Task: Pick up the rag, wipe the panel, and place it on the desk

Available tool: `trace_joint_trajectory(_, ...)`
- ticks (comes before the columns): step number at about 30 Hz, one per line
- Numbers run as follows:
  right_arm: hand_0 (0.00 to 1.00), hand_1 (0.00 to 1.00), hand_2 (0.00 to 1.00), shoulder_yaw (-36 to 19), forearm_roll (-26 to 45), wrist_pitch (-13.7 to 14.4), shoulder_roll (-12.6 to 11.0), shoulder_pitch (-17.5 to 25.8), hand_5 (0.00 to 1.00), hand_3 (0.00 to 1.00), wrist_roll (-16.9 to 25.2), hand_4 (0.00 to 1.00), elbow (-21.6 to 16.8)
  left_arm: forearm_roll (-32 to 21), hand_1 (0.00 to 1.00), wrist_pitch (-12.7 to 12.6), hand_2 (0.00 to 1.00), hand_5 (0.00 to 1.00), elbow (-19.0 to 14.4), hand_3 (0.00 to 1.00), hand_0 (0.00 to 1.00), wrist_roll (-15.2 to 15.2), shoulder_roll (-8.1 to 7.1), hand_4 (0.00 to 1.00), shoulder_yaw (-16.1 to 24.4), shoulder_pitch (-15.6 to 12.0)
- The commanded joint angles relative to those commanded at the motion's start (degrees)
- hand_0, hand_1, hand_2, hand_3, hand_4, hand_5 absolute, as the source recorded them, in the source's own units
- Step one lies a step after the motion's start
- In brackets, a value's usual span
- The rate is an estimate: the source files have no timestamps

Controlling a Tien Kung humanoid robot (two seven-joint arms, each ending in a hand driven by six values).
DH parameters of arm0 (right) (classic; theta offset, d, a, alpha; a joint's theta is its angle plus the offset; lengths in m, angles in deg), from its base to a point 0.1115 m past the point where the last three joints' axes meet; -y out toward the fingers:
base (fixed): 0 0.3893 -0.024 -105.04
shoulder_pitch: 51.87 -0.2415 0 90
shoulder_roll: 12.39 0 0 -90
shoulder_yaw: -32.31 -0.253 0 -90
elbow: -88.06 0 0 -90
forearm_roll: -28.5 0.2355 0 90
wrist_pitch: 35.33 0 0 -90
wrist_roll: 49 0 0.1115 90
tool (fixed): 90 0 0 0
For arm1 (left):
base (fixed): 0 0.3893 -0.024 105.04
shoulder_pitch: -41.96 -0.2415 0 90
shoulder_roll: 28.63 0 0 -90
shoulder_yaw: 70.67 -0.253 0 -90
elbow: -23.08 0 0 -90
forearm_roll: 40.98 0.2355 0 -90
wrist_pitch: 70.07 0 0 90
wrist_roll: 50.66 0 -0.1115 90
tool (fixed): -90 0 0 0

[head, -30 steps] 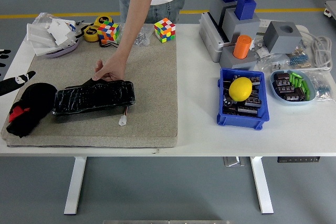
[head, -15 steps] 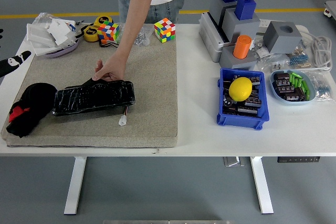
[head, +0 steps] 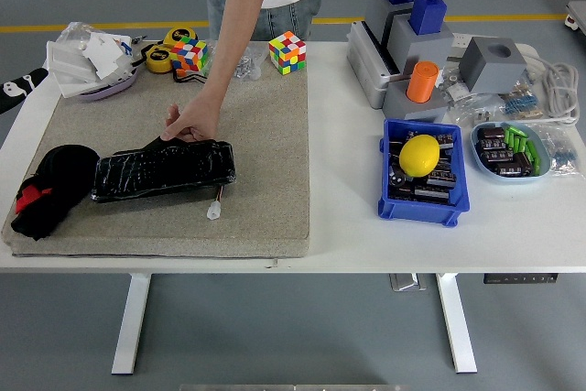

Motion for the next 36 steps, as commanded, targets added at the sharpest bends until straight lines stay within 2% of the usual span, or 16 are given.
trace_joint_trajectory(9,0.760,0.610,0.696,0.4,0.1,0.0,0.0,-0.4,0.593,0.599,0.0,0.975,0.4,0.1,0.625,0.3,0.739,0.583,-2.4,0.777,0.401,-0.4,-1.02,0.998,1.3,-0.1)
trace_joint_trajectory(19,0.760,0.610,0.696,1.9,0.2,0.0,0.3,-0.9,0.594,0.599,0.0,0.975,0.8,-1.3,0.623,-0.4,0.724,0.593,-2.7,0.772,0.400,0.4,-2.31,0.998,-1.1,-0.5)
trace_joint_trajectory(24,0.760,0.609,0.696,2.3,0.2,0.0,0.7,-0.9,0.593,0.599,0.0,0.975,1.1,-1.9,0.622,-0.6,0.718,0.589,-2.2,0.770,0.403,0.9,-2.44,0.998,-2.1,-1.1)
trace_joint_trajectory(30,0.760,0.610,0.696,2.6,0.3,0.1,1.1,-0.4,0.593,0.598,-0.1,0.975,1.1,-7.5,0.612,-3.5,0.703,0.575,-2.0,0.765,0.402,5.2,-2.03,0.982,-2.6,-2.4)
trace_joint_trajectory(33,0.760,0.610,0.696,2.8,0.3,0.2,1.0,-0.2,0.593,0.598,-0.1,0.975,0.8,-11.1,0.612,-4.2,0.703,0.575,-2.2,0.765,0.402,6.6,-2.41,0.982,-3.4,-2.6)
trace_joint_trajectory(34,0.760,0.610,0.696,2.9,0.1,0.2,0.9,-0.2,0.594,0.599,-0.1,0.975,0.6,-12.3,0.612,-4.3,0.700,0.508,-2.2,0.761,0.403,7.0,-2.66,0.950,-3.8,-2.6)
trace_joint_trajectory(36,0.760,0.610,0.696,3.1,0.1,0.3,0.8,-0.3,0.594,0.599,-0.2,0.975,0.2,-15.2,0.612,-4.6,0.700,0.508,-2.4,0.761,0.403,7.9,-3.34,0.950,-4.6,-2.7)
